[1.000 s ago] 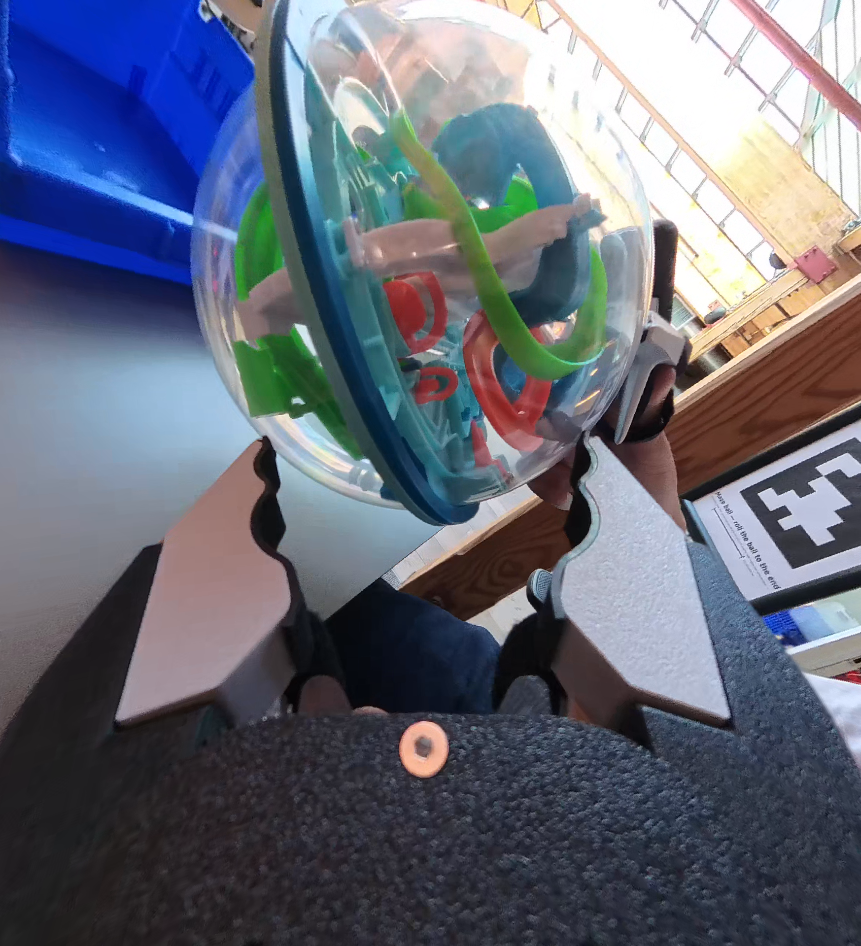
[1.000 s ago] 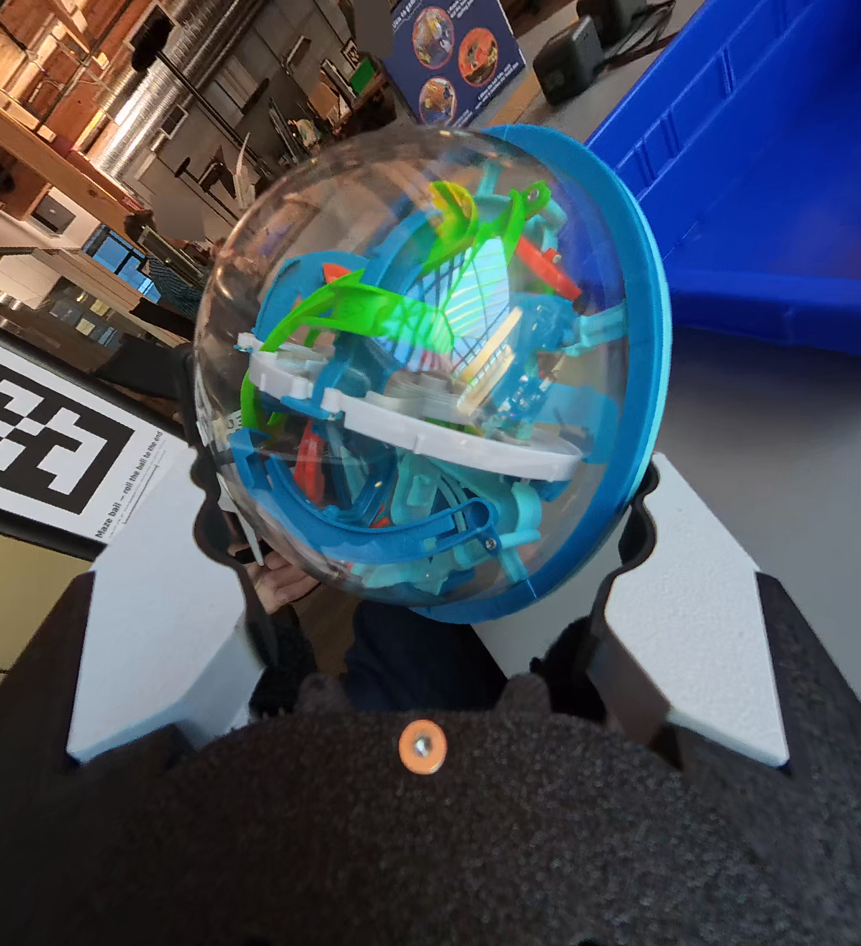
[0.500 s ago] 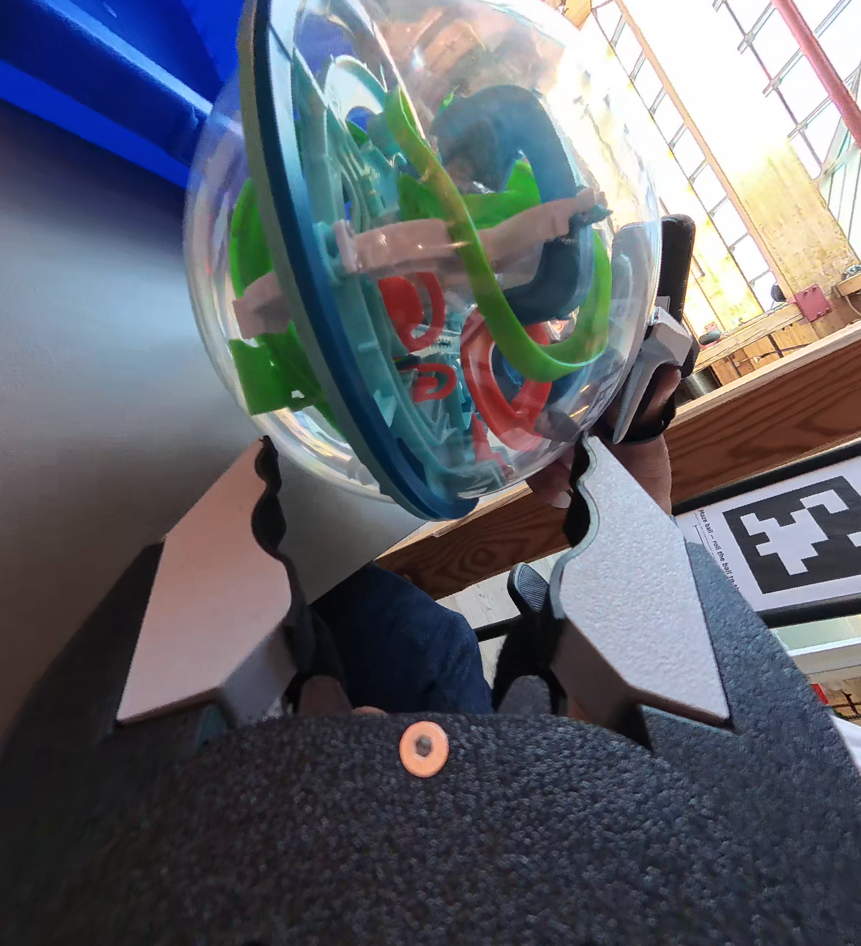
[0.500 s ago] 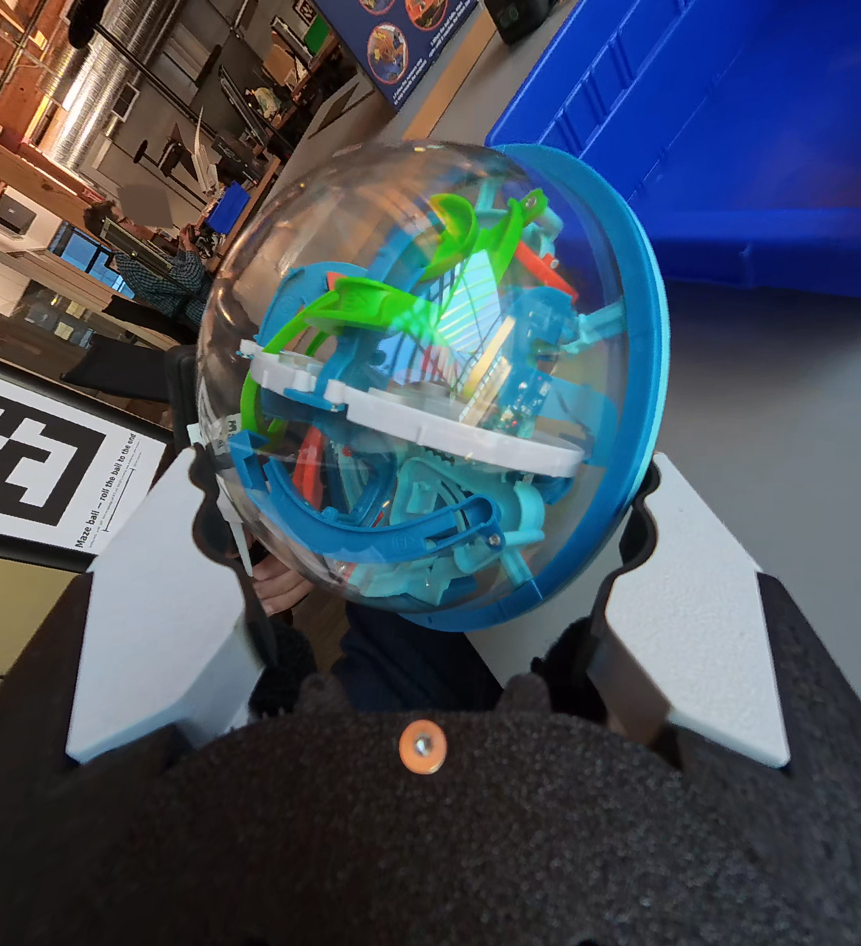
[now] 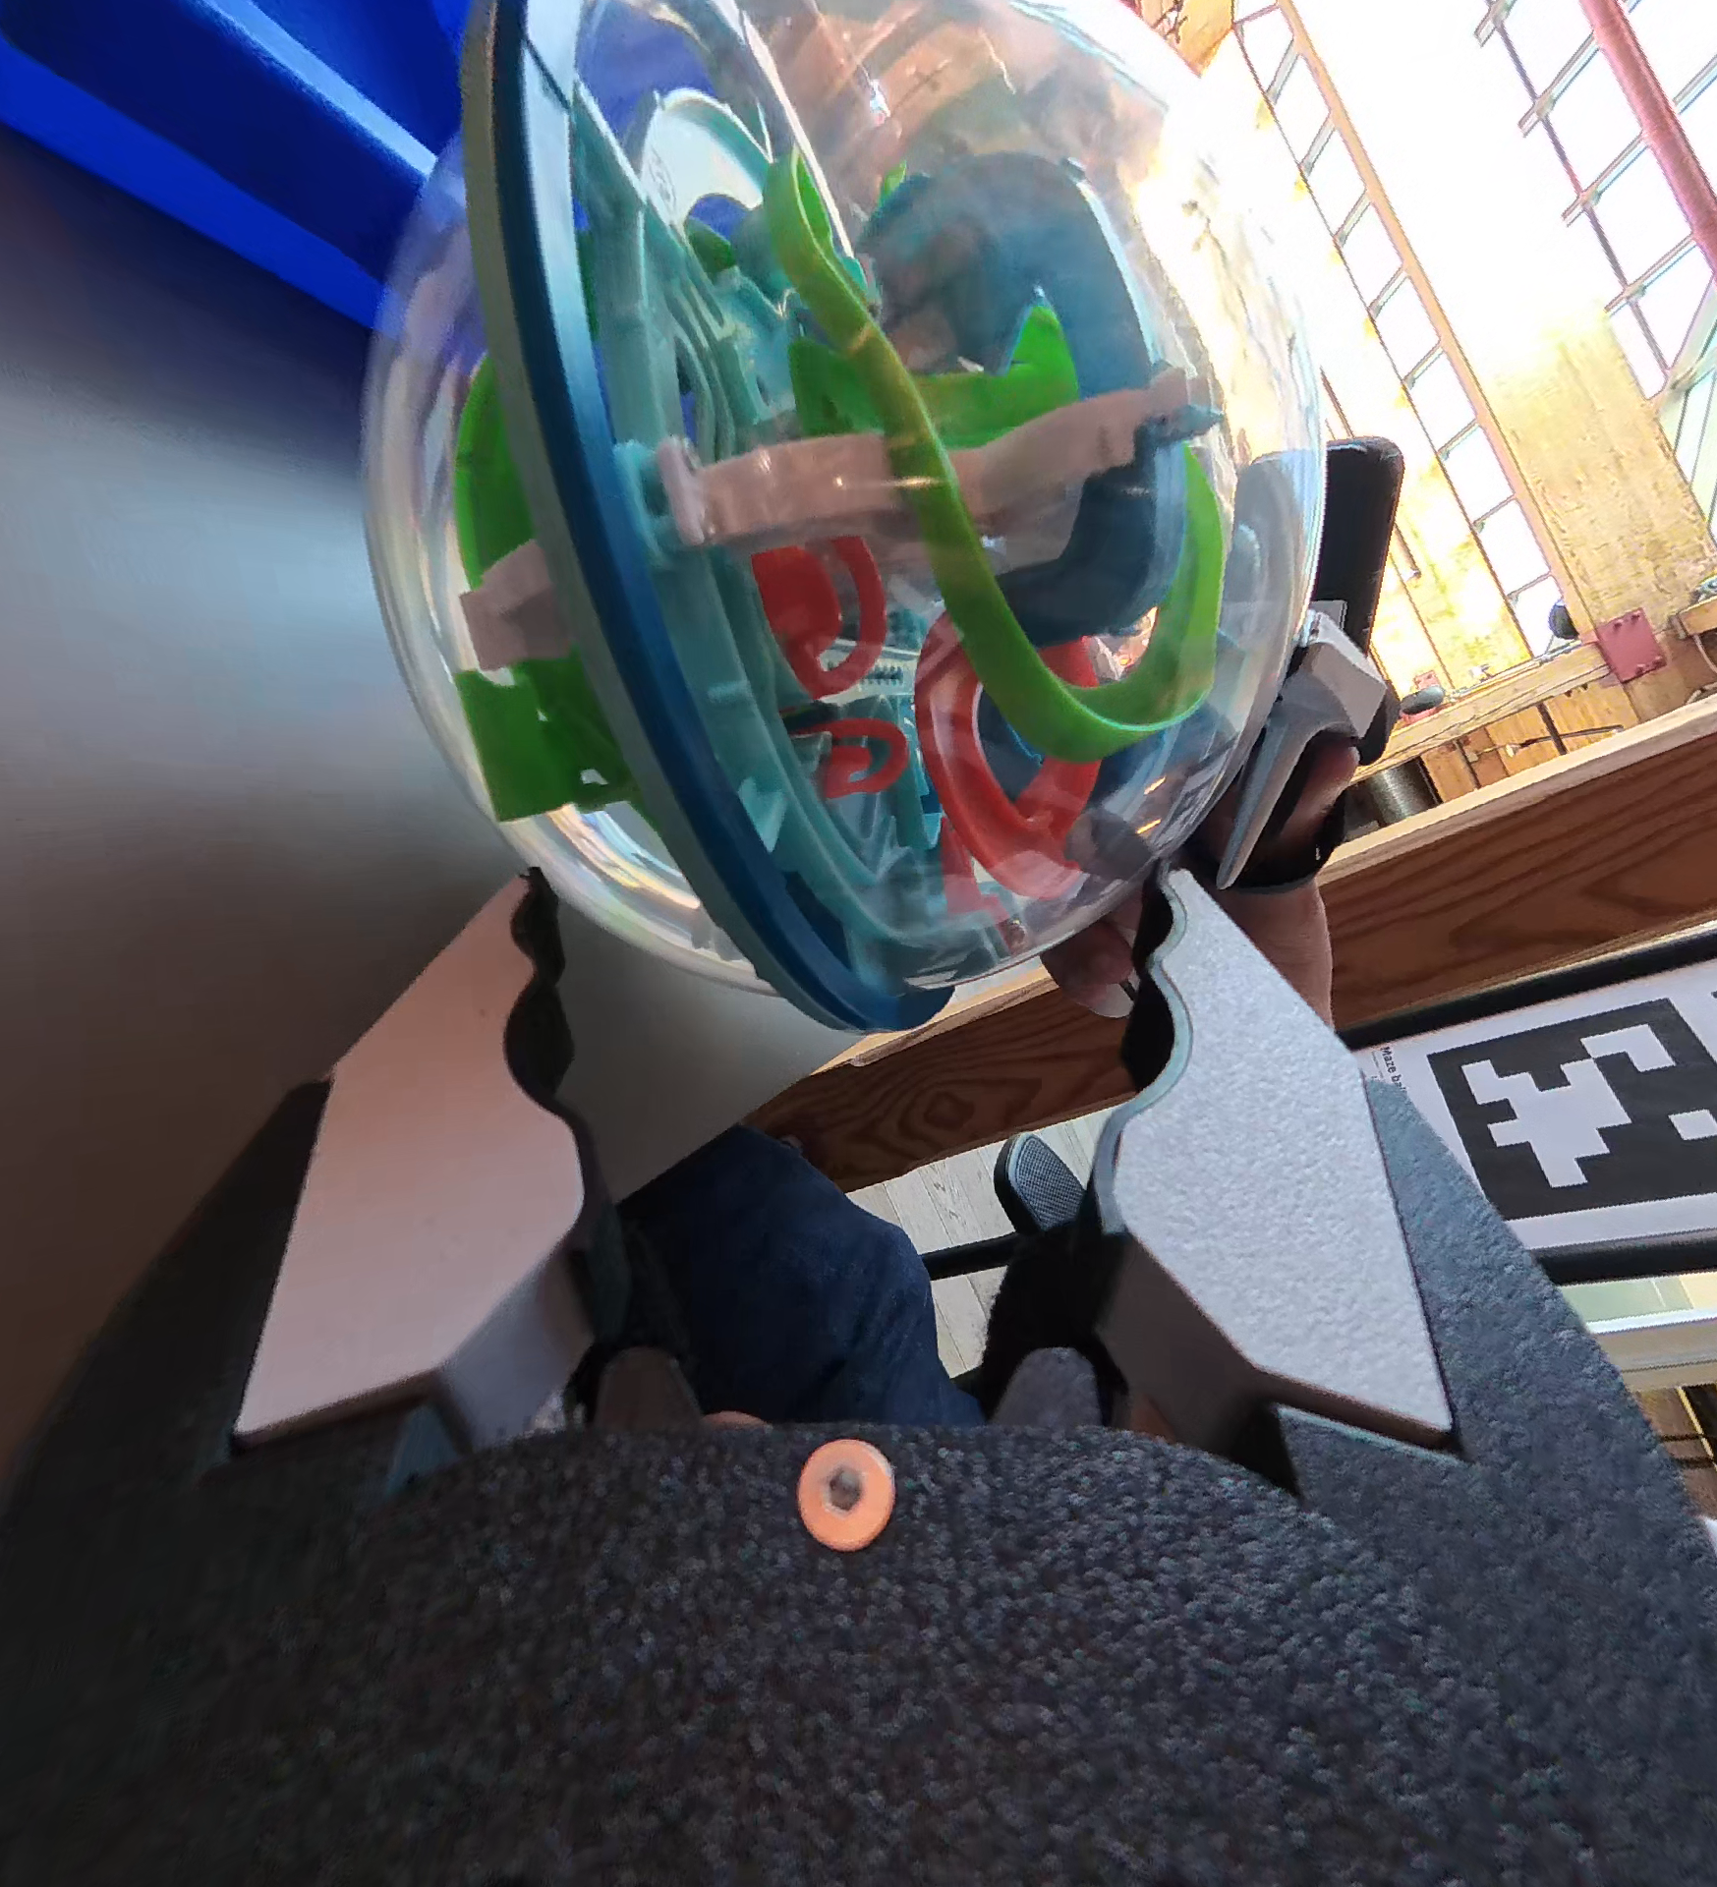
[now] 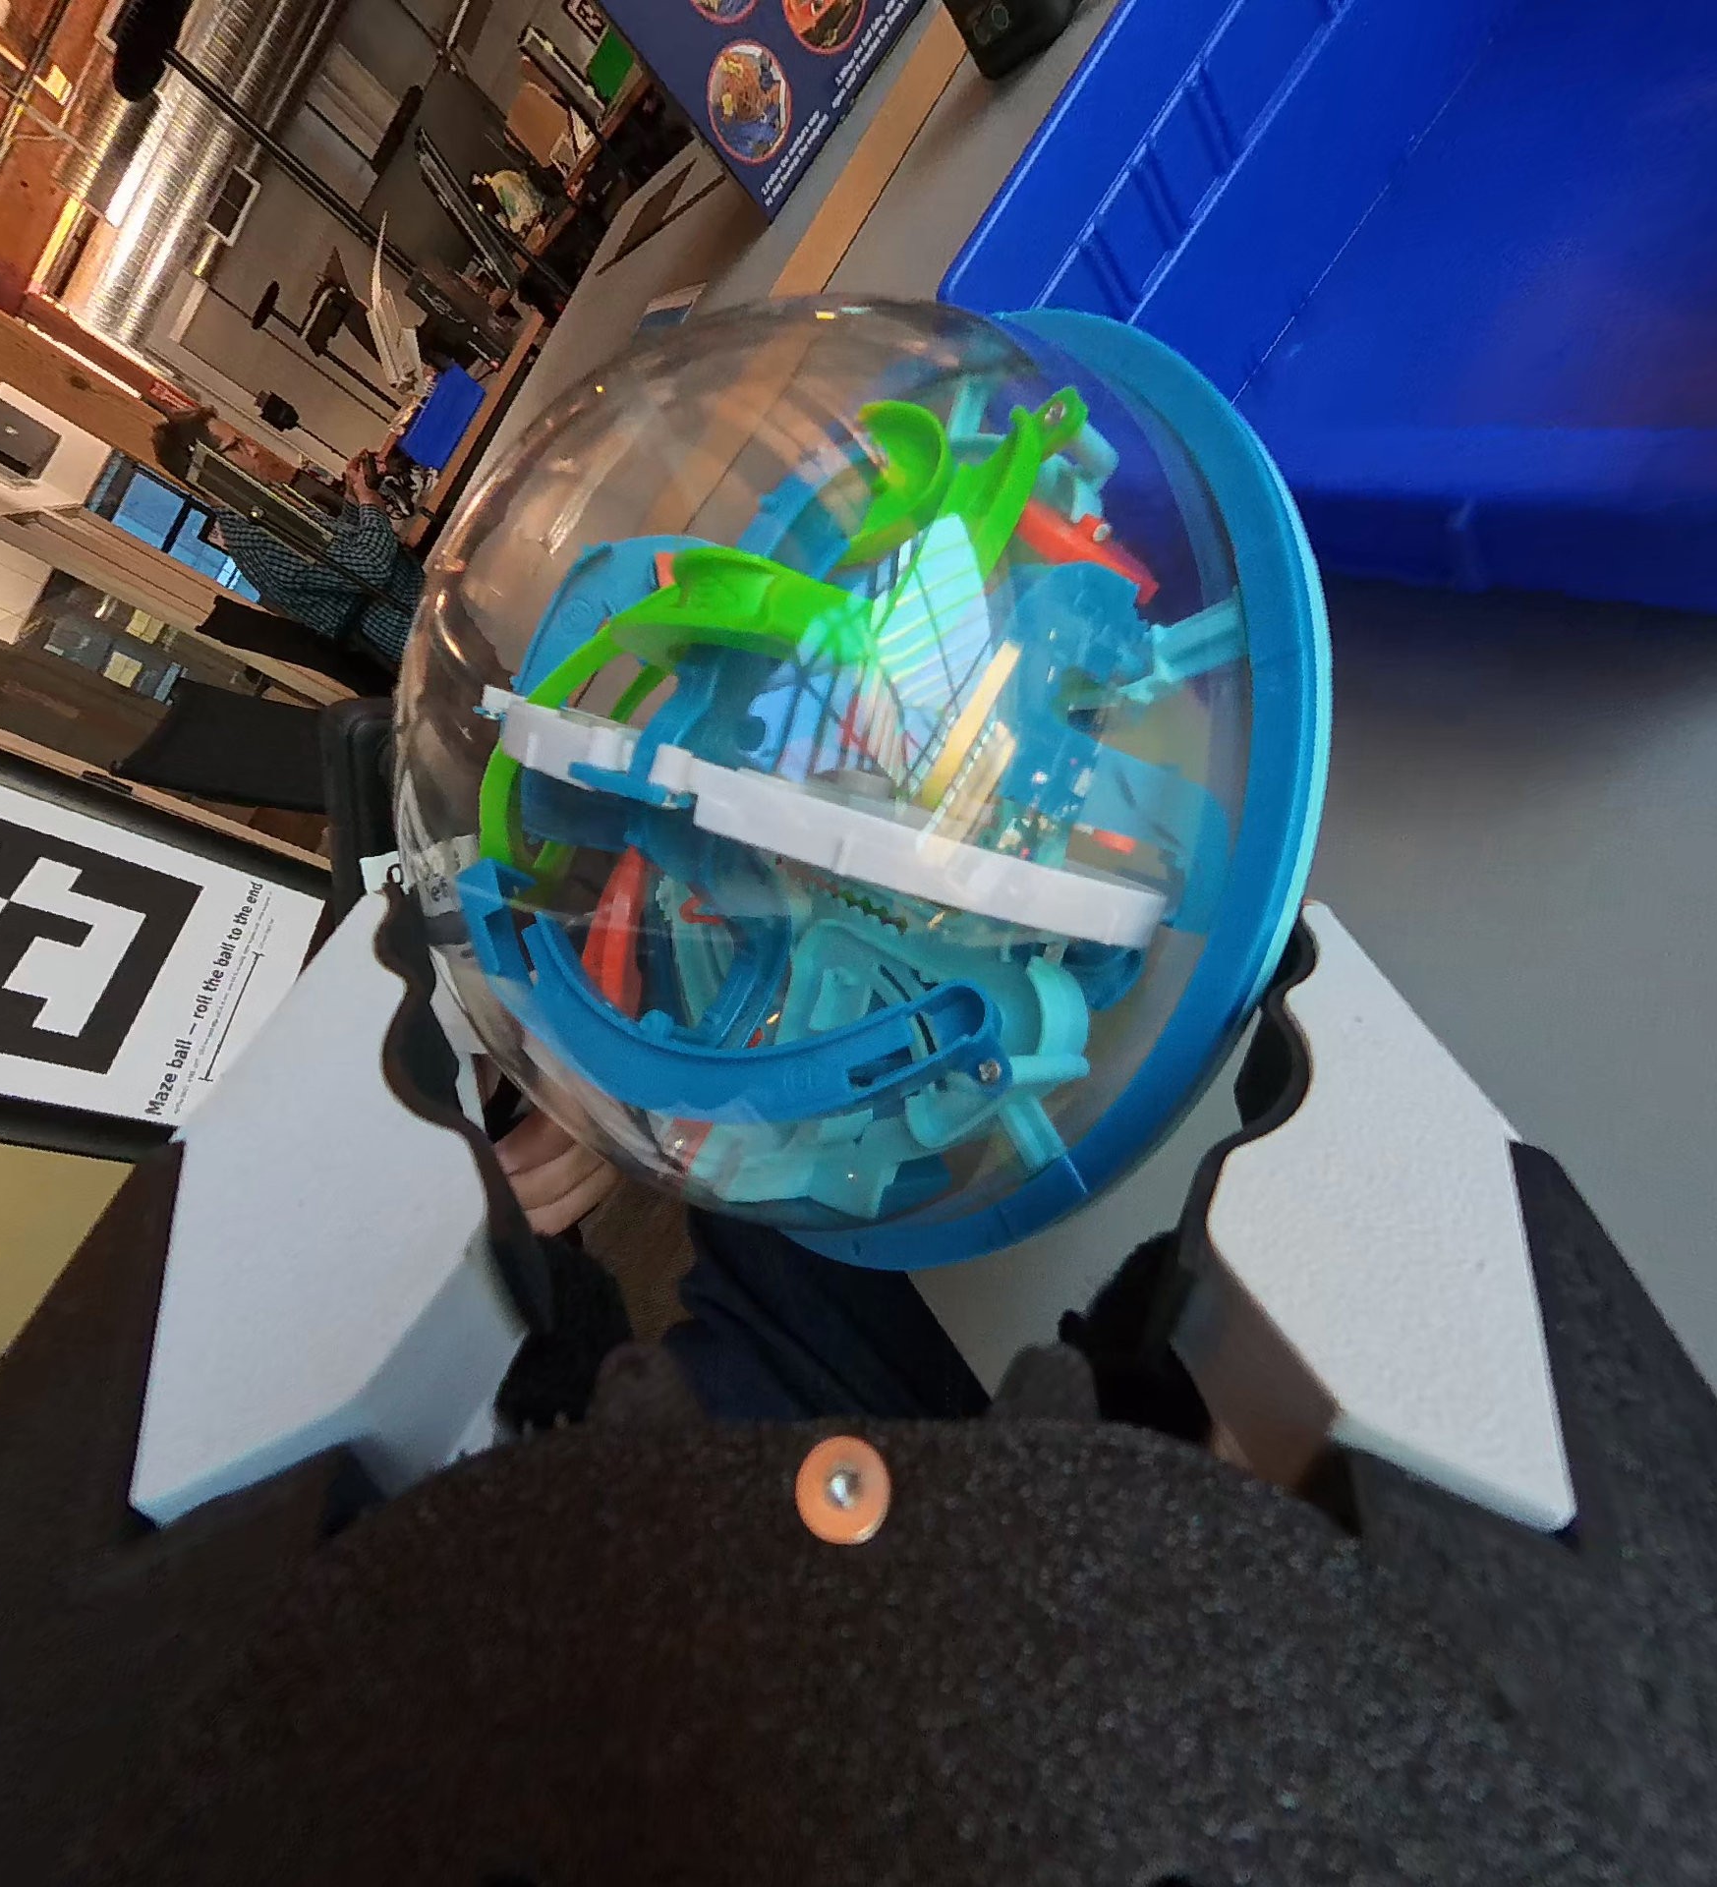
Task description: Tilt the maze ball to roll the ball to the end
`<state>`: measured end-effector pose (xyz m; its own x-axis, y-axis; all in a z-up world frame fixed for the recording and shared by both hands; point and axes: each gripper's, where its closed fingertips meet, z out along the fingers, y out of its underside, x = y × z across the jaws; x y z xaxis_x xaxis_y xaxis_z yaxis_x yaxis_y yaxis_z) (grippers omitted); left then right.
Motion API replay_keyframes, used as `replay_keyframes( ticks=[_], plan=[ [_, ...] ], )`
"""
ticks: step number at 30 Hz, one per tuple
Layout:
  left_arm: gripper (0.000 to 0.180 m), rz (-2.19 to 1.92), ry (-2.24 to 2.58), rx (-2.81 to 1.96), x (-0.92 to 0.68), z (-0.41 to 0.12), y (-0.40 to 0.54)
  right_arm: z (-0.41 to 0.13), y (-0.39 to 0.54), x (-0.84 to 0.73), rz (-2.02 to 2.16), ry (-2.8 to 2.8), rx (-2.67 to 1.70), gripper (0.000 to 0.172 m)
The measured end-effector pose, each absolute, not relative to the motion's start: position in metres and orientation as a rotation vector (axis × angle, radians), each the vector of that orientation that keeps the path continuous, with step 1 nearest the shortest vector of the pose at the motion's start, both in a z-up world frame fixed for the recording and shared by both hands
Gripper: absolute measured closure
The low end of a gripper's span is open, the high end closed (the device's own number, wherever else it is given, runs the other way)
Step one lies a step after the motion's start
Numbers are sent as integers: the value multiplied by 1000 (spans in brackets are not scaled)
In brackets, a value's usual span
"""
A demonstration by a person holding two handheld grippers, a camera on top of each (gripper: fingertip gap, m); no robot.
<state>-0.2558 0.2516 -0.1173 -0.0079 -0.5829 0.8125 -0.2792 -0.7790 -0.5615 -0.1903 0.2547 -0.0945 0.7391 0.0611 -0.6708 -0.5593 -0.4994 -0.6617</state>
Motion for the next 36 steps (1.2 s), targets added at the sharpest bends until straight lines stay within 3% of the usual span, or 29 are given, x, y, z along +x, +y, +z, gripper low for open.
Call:
replay_keyframes(
  ticks=[36],
  plan=[
    [75, -1889, 851, -2149, -253, -116, 269, -95, 276, -186, 854, 342, -2116, 17]
  ],
)
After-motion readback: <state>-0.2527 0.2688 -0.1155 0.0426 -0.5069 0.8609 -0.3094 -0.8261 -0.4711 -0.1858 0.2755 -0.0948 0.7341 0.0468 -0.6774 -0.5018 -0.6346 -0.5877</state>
